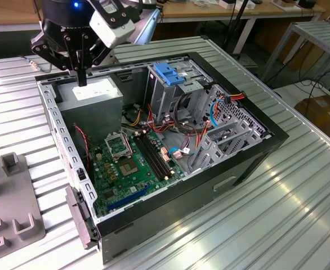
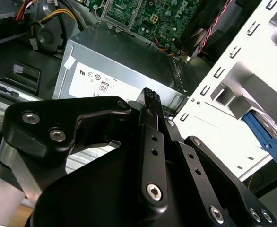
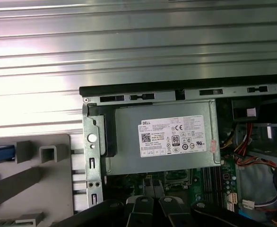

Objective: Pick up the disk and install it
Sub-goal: 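Reach for the disk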

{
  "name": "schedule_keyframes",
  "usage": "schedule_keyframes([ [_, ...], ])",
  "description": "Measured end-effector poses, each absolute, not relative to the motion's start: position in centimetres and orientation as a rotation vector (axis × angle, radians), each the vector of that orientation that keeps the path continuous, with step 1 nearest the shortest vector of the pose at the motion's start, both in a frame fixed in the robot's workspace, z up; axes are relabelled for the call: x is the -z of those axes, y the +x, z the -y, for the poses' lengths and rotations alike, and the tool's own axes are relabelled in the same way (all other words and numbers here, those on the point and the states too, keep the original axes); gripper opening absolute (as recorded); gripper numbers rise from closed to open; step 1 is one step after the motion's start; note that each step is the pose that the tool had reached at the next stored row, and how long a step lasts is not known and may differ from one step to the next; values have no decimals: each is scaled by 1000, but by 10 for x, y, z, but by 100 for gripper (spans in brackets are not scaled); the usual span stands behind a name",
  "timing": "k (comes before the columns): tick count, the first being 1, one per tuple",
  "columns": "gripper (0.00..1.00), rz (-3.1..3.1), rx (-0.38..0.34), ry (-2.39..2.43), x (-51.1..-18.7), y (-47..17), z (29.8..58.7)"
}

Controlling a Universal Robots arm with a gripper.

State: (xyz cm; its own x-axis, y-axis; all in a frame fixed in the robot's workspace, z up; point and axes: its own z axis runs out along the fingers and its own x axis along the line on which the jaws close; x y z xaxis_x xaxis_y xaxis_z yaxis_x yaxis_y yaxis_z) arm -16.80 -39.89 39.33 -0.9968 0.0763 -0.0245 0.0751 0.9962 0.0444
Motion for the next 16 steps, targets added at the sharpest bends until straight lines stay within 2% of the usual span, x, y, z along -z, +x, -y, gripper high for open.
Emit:
schedule_keyframes([
  [16, 10, -3113, -68, 118, -393, -181, 399],
])
